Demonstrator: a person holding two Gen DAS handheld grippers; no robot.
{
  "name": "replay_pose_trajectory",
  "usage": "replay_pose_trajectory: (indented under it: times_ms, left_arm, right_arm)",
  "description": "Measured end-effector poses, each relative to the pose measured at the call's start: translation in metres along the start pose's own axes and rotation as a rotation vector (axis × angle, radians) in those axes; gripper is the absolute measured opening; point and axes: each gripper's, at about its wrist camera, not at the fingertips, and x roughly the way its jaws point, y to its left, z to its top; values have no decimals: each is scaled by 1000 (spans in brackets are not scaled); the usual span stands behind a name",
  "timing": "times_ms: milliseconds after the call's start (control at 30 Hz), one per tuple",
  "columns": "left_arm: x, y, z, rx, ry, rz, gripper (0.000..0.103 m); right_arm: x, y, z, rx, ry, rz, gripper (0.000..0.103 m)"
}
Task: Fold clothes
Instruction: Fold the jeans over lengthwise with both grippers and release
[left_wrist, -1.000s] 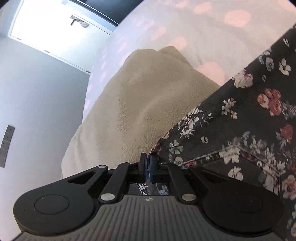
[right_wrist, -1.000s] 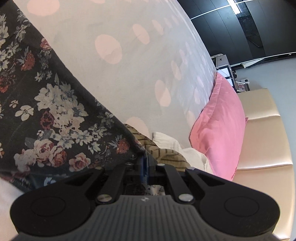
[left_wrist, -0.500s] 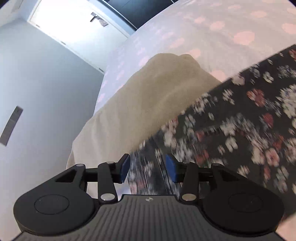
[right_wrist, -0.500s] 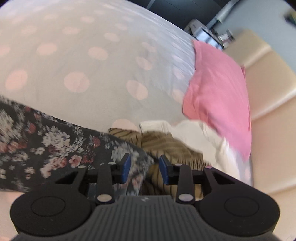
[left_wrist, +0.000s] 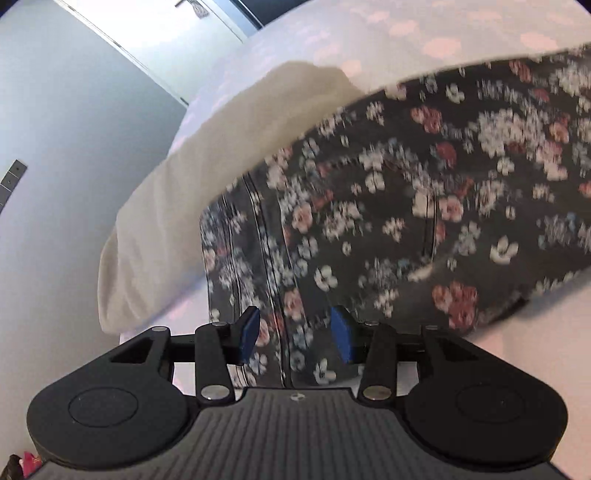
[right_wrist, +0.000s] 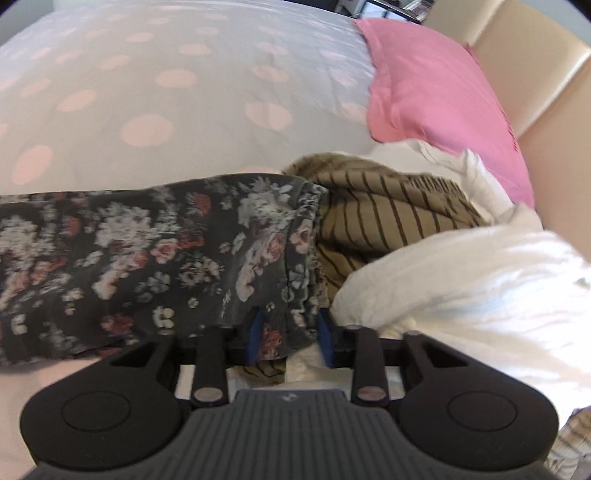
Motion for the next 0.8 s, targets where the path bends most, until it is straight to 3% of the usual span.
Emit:
replay_pose_trajectory:
  times_ms: [167,267,433,500,633,800]
  left_arm:
    - [13,-5,-3,4,40,14,41]
    - [22,-7,-2,-5,58,20,41]
    - [27,-5,0,-31,61,13,41]
    - [26,-1,2,-56,59,2,41]
    - [23,9,4,-118,56,-7,42]
    - [9,22,4,-212,54,-37,42]
  right_arm:
    - [0,-11,9,26,-93,-141,10]
    - [9,-17,14,57,-55,-131,11]
    - [13,-7,7,-26,-22,-134,14]
    - [-1,-8,2,-14,-59,-108,19]
    - [-32,-7,-10,4,-132,-58,41]
    - [-67,0,-38,50,-162,44,44]
